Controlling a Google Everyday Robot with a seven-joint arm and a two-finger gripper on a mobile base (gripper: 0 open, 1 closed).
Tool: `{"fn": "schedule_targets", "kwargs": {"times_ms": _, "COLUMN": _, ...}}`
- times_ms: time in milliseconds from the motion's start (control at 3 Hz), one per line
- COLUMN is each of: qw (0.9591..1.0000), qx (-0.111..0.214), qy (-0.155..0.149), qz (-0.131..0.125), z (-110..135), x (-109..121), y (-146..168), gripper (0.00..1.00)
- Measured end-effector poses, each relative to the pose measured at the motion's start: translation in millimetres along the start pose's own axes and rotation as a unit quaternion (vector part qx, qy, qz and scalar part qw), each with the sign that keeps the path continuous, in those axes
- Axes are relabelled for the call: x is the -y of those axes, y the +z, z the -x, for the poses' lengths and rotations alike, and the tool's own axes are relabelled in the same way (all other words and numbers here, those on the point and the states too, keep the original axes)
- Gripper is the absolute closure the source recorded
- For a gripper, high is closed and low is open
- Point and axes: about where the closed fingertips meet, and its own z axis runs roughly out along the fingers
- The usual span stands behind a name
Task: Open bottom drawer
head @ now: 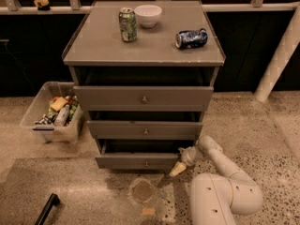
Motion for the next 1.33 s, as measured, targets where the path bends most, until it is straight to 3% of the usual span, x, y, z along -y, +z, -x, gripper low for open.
{"fn": "schedule_targets", "kwargs": {"times_ms": 333, "qw": 1.0, "qx": 0.0, "qy": 0.0, "qz": 0.0, "z": 0.0, "x": 0.0, "y": 0.0, "gripper": 0.29}}
{"fn": "schedule_targets", "kwargs": {"times_ms": 1333, "qw": 1.0, "qx": 0.0, "qy": 0.0, "qz": 0.0, "z": 2.2, "x": -0.2, "y": -7.3, "gripper": 0.97}}
